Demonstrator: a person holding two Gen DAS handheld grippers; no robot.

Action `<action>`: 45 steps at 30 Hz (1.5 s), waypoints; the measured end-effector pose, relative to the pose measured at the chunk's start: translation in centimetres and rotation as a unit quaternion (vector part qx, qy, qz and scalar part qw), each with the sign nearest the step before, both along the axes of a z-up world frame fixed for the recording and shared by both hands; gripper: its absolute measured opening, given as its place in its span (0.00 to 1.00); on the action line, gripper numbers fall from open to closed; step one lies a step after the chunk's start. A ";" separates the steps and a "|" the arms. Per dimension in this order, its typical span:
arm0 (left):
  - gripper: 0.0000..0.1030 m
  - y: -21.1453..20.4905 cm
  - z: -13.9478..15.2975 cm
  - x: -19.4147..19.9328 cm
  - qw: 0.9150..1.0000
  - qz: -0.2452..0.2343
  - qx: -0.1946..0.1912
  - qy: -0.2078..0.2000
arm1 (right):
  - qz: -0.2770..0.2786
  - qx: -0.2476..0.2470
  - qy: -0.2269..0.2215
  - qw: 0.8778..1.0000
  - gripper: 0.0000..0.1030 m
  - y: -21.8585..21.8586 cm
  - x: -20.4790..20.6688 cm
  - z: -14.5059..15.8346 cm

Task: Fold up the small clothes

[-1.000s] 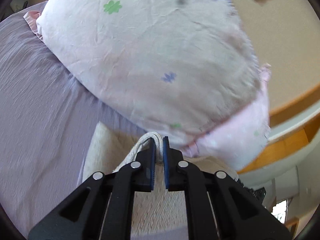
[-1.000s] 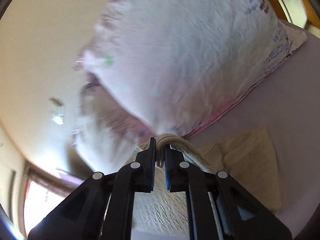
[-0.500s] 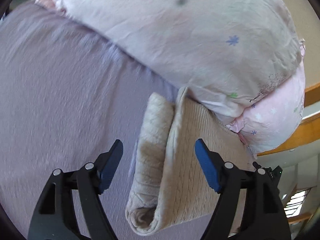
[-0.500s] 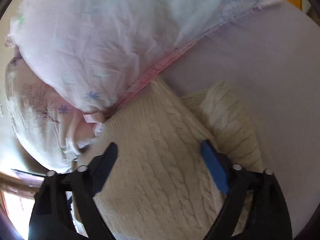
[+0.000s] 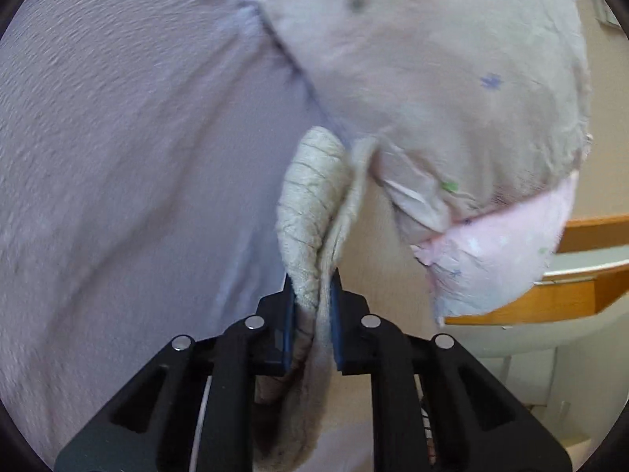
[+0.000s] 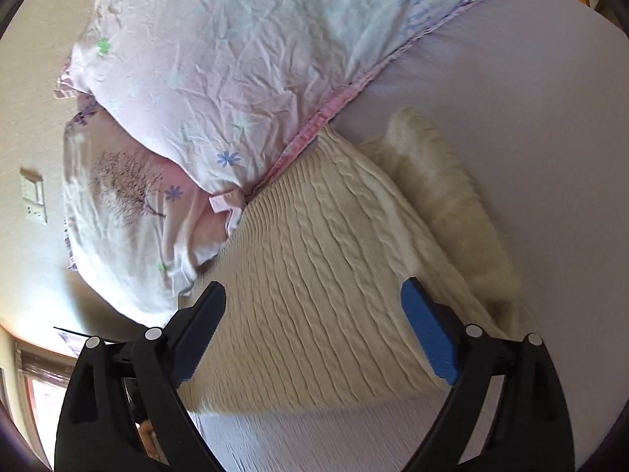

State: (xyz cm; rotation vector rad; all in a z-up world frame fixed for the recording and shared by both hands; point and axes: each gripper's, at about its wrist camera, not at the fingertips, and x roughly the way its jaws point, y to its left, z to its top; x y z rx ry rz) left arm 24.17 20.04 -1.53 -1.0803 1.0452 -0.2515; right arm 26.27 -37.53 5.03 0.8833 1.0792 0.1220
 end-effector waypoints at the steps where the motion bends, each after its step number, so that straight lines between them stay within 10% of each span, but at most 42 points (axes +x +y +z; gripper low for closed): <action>1: 0.13 -0.4 0.6 0.1 1.000 -0.005 -0.013 -0.009 | -0.001 -0.005 -0.005 1.000 0.90 -0.7 -0.8 0.5; 10: 0.13 -19.7 10.5 5.5 0.968 -0.116 -0.182 -0.131 | -0.065 -0.027 -0.030 0.997 0.90 -6.9 -6.4 2.7; 15: 0.24 -33.8 8.4 7.5 0.959 -0.210 -0.179 -0.063 | -0.070 -0.032 -0.022 0.997 0.90 -8.3 -6.9 2.4; 19: 0.67 -31.2 8.6 4.9 0.967 -0.209 -0.114 -0.096 | -0.068 -0.027 -0.035 0.997 0.90 -9.9 -6.5 3.1; 23: 0.68 -25.6 7.3 4.5 0.981 -0.176 0.038 -0.074 | -0.044 0.005 -0.024 0.999 0.90 -10.2 -3.4 2.1; 28: 0.69 -23.8 3.9 4.0 0.986 -0.157 0.049 -0.015 | 0.026 -0.003 0.000 1.000 0.82 -7.1 2.3 0.7; 31: 0.70 -24.5 3.1 3.8 0.984 -0.166 0.057 -0.008 | 0.050 -0.024 0.025 0.998 0.67 -5.3 5.0 -0.7; 34: 0.72 -25.4 2.7 4.1 0.984 -0.166 0.061 -0.001 | 0.097 -0.056 0.046 0.993 0.09 -3.2 6.9 -1.8; 38: 0.74 -28.1 2.7 5.4 0.981 -0.178 0.072 -0.002 | 0.074 -0.137 0.003 0.988 0.07 -3.9 5.8 0.7; 43: 0.75 -30.3 2.3 6.1 0.976 -0.203 0.076 -0.004 | -0.007 -0.108 0.056 0.993 0.14 -7.6 3.5 -1.9; 44: 0.75 -30.9 2.3 6.2 0.975 -0.208 0.082 -0.004 | -0.015 -0.085 0.054 0.995 0.39 -8.0 3.1 -2.0; 45: 0.75 -31.3 2.3 6.2 0.973 -0.214 0.085 -0.005 | -0.026 -0.054 0.046 0.997 0.85 -8.5 2.6 -2.1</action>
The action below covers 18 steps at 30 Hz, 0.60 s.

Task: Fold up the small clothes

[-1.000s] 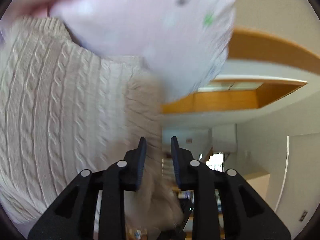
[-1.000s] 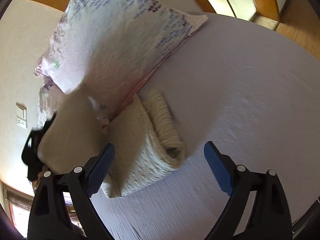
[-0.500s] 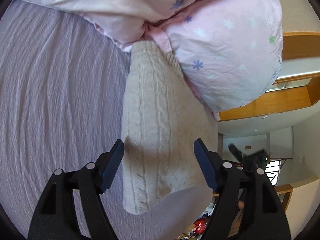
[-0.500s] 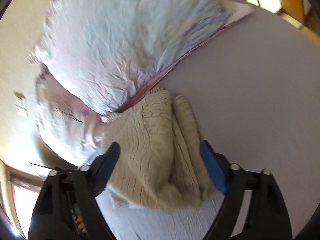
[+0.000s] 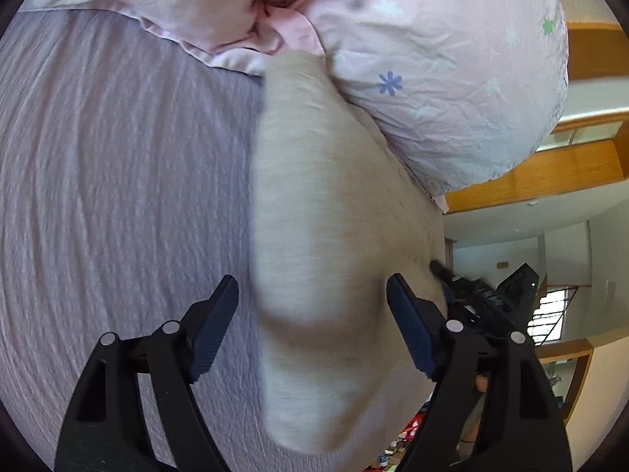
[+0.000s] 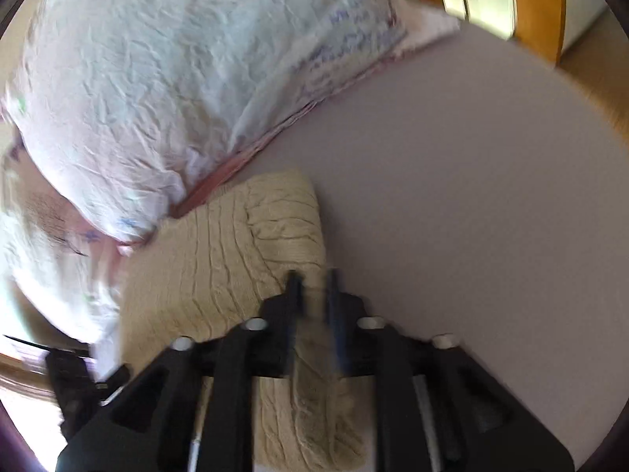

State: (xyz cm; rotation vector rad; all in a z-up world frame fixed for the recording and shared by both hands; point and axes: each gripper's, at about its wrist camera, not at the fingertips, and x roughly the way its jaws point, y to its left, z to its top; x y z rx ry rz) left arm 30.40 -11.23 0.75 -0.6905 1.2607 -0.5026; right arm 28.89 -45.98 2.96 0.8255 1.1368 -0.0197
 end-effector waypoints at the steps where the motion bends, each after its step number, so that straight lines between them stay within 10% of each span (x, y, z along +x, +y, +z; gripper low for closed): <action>1: 0.75 -0.5 -0.1 0.1 1.000 -0.006 0.006 0.000 | -0.007 0.026 -0.016 1.000 0.99 -0.4 -0.5 0.1; 7: 0.56 -1.0 -1.3 -0.1 1.000 0.015 0.006 -0.003 | 0.036 0.061 0.018 0.997 0.92 -0.1 -1.7 -2.0; 8: 0.47 -0.3 -1.4 -0.6 1.000 0.013 0.003 -0.005 | 0.040 0.052 0.010 0.998 0.82 0.1 -2.0 -1.8; 9: 0.43 -0.1 -1.3 -0.8 1.000 0.009 -0.001 -0.013 | 0.055 0.069 0.000 0.996 0.40 0.8 -2.0 -1.9; 10: 0.36 0.6 -1.2 -1.1 1.000 0.005 -0.004 -0.019 | 0.059 0.078 0.006 0.995 0.25 1.6 -2.3 -2.1; 18: 0.35 9.8 2.4 -5.2 0.996 0.003 0.031 -0.086 | 0.172 0.091 -0.021 0.981 0.24 10.2 -4.8 -0.6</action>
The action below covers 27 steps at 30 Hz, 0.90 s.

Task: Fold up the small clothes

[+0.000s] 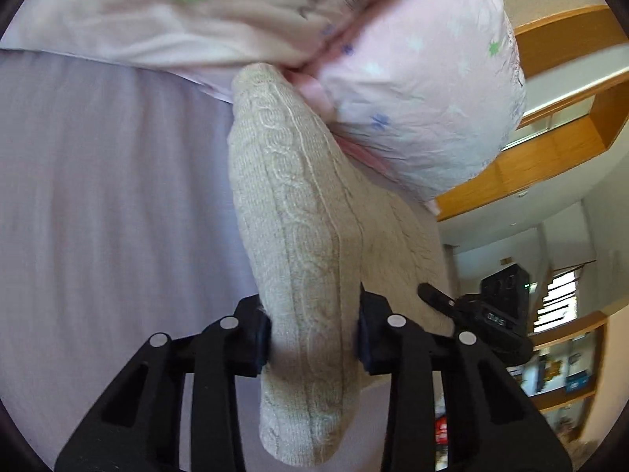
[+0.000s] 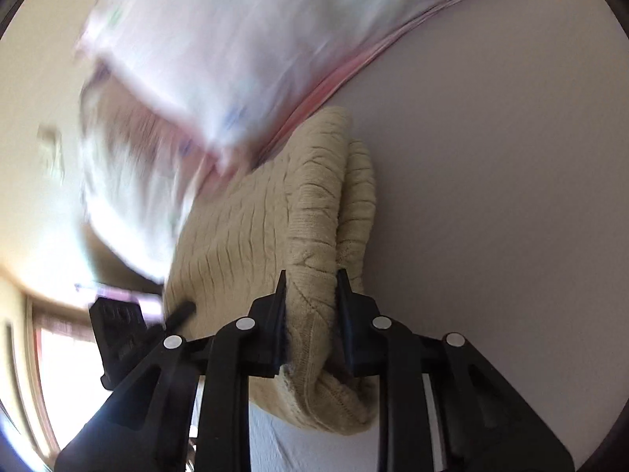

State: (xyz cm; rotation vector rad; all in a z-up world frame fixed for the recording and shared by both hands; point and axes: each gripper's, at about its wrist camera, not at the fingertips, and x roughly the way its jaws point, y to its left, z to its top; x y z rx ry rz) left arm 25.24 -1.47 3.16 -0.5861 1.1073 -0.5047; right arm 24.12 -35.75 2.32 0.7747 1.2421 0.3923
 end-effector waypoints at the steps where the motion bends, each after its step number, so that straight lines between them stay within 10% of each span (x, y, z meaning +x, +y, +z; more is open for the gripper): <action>1: 0.40 1.6 -0.3 -0.7 0.999 0.001 0.033 0.008 | 0.028 -0.010 0.007 1.000 0.26 1.5 -0.5 -0.3; 8: 0.70 7.4 1.9 -6.8 0.991 0.055 0.121 -0.026 | -0.072 0.002 -0.017 0.997 0.46 -0.9 -0.2 1.0; 10: 0.74 7.7 2.0 -8.0 0.989 0.064 0.131 -0.025 | -0.033 -0.030 0.006 0.999 0.39 0.9 1.0 0.0; 11: 0.76 7.8 1.9 -8.9 0.988 0.067 0.140 -0.022 | -0.015 -0.090 0.005 0.996 0.18 1.9 1.4 -0.1; 19: 0.94 5.5 1.0 -11.8 0.973 0.071 0.218 -0.012 | -0.040 -0.148 -0.020 0.988 0.19 2.4 0.6 3.0; 23: 0.95 5.0 0.3 -12.6 0.971 0.078 0.227 0.000 | -0.036 -0.208 -0.084 0.974 0.99 3.3 -5.1 7.1; 27: 0.95 3.7 -0.9 -12.9 0.968 0.070 0.241 0.021 | 0.005 -0.313 -0.085 0.946 0.99 5.9 -9.9 7.3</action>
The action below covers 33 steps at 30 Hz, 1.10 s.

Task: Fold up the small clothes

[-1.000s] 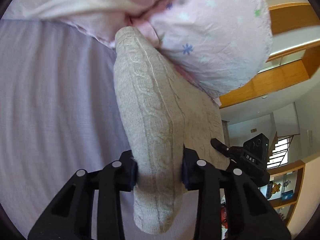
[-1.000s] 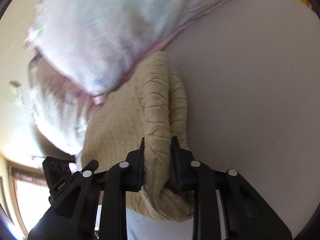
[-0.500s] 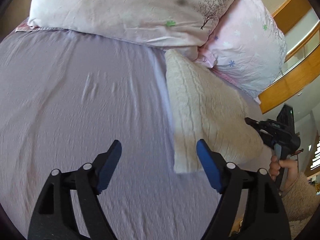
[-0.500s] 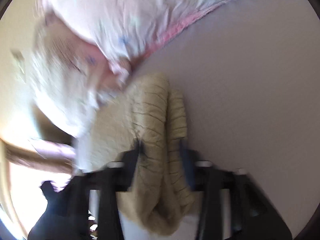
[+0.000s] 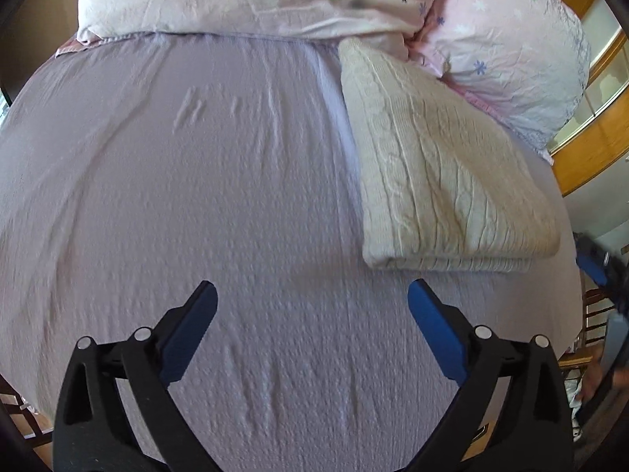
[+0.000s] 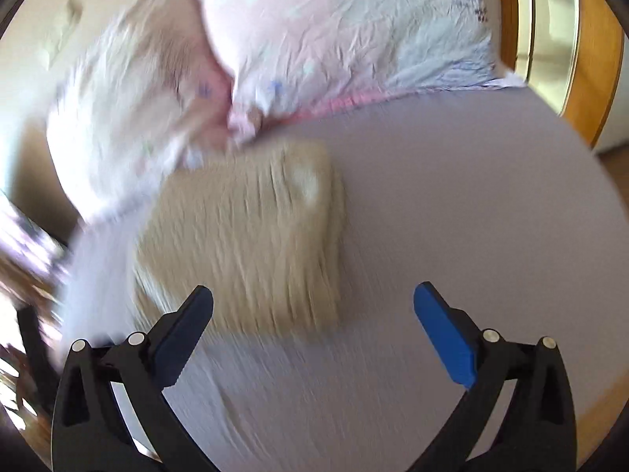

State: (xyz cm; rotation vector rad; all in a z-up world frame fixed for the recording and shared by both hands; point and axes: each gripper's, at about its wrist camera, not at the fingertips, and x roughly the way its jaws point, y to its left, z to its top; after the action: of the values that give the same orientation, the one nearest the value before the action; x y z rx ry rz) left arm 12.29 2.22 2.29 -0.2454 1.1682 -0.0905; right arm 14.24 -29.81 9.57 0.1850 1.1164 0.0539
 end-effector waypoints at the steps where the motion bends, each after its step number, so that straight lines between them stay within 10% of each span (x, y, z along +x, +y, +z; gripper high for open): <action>1: 0.95 -0.5 -0.3 -0.1 1.000 -0.001 0.008 0.002 | 0.008 -0.036 0.010 0.999 0.99 0.9 -1.1 -0.7; 17: 0.98 -5.1 -2.2 -1.1 0.992 -0.041 0.118 0.009 | 0.054 -0.074 0.084 0.992 0.99 6.2 -2.3 -6.7; 33: 0.98 -5.3 -2.9 -5.2 0.981 -0.034 0.130 -0.142 | 0.036 -0.074 -0.082 0.993 0.99 6.3 -7.9 -6.8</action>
State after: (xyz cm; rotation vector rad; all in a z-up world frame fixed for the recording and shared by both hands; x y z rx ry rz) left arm 7.09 -3.04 -0.59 0.0395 0.8917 -0.0298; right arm 6.33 -23.55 2.74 0.0066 0.9588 0.0487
